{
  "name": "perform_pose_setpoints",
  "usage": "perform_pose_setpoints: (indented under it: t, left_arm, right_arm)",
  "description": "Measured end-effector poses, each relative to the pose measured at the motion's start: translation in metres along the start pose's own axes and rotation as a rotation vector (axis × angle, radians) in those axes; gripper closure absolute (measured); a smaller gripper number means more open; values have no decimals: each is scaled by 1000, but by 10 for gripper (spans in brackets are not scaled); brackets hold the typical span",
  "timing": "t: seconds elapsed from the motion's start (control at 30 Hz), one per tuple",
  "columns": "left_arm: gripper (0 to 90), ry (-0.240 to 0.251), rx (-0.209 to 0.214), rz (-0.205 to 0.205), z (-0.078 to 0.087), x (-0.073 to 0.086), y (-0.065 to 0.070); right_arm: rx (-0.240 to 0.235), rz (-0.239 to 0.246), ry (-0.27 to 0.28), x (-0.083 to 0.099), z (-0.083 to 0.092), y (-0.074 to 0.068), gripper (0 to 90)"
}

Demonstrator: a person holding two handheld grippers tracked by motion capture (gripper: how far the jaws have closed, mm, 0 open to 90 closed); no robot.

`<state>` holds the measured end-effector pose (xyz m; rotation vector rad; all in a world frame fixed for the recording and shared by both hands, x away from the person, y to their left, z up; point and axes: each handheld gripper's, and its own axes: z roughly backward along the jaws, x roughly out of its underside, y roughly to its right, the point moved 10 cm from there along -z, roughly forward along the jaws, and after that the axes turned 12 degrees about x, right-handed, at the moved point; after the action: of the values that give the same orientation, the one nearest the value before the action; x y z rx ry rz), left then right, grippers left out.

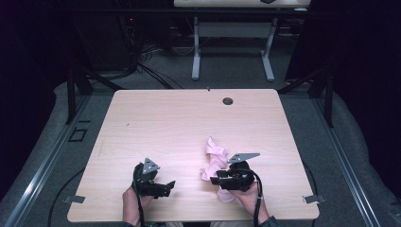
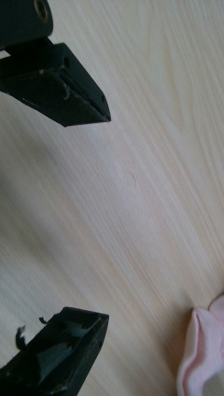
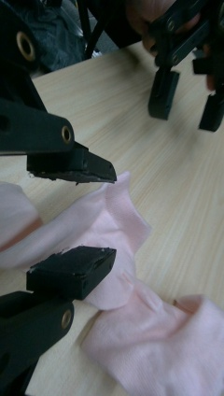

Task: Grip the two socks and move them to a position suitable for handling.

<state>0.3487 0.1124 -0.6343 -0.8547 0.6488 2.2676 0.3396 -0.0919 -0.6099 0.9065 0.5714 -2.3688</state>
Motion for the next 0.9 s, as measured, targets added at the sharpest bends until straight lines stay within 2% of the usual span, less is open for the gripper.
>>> perform_pose_setpoints:
  t: [0.07,0.13,0.3,0.37,0.5,0.63,0.67,0.77,0.83,0.9]
  left_arm:
    - [59,-1,16,-4,-3,-1,6]
    - [77,-6,32,-17,-5,-3,13]
    - [153,-7,87,-56,-10,-11,33]
    - [183,4,111,-76,-12,-16,44]
    - [235,2,137,-144,-19,-30,65]
    - [302,-43,133,-223,-33,-38,80]
    - [318,-62,145,-240,-37,-39,85]
    - [371,-107,137,-299,-49,-41,94]
    - [416,-140,107,-326,-59,-41,94]
    - [491,-167,98,-340,-67,-41,94]
  right_arm:
    - [-10,-1,26,-3,9,2,535]
    - [4,-4,51,-5,17,7,539]
    - [71,4,8,5,23,27,585]
    - [77,3,-6,11,25,29,592]
    - [84,-3,9,14,35,28,578]
    - [101,-15,18,19,50,25,515]
    - [102,-21,26,22,53,23,498]
    - [88,-13,7,34,58,18,478]
    - [91,8,-18,42,56,15,498]
    - [76,-1,-52,49,49,14,551]
